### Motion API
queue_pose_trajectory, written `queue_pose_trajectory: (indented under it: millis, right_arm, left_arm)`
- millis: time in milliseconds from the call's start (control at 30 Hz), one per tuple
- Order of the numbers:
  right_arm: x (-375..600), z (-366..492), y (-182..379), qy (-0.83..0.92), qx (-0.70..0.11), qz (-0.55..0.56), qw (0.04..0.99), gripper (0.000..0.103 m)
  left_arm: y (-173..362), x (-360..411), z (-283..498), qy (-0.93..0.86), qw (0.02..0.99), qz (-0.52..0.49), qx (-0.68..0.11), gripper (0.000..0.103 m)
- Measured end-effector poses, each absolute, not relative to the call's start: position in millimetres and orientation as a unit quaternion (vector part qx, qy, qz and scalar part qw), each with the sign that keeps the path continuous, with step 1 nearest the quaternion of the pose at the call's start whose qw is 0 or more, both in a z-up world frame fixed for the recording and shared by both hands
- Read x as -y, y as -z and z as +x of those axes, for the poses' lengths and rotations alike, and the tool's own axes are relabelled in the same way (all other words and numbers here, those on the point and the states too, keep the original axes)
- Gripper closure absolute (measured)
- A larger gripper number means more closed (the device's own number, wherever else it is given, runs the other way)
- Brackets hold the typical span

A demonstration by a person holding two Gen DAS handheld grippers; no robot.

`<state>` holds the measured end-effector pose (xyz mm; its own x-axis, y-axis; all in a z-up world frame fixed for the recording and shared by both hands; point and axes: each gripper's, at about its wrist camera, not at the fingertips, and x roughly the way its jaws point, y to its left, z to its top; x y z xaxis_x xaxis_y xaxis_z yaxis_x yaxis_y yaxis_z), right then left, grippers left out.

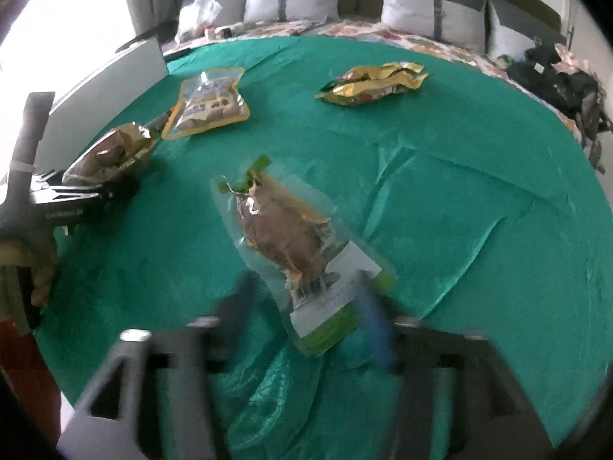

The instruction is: Organize snacks

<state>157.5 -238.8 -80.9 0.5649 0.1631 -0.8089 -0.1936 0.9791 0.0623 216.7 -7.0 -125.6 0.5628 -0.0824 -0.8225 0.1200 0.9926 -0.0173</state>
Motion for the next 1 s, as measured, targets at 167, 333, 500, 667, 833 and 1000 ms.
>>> queue_pose_trajectory:
  millis: [167,333,500,667,833,1000]
  right_arm:
    - [239.7,157.6,86.2,-0.088,-0.447,-0.031,0.89,0.021]
    - [239.5,156.5,88.9,-0.083,-0.437,-0.03,0.895,0.016]
    - [238.4,158.0,89.7,-0.081,-0.434,-0.028,0.897,0.012]
    - [238.4,158.6,89.9,-0.081,-0.435,-0.028,0.896,0.01]
    - [238.4,158.7,89.8,-0.081,-0.435,-0.028,0.896,0.01]
    - [238.4,158.9,89.9,-0.081,-0.435,-0.028,0.896,0.009]
  left_arm:
    - [125.6,7.2,216.4,0.057,0.884,0.02,-0.464,0.0]
    - [125.6,7.2,216.3,0.057,0.884,0.02,-0.464,0.0]
    - [125.7,7.2,216.0,0.057,0.884,0.02,-0.464,0.0]
    - [125.8,7.2,215.9,0.057,0.884,0.02,-0.464,0.0]
    - [125.8,7.2,215.9,0.057,0.884,0.02,-0.464,0.0]
    - [125.8,7.1,215.7,0.057,0.884,0.02,-0.464,0.0]
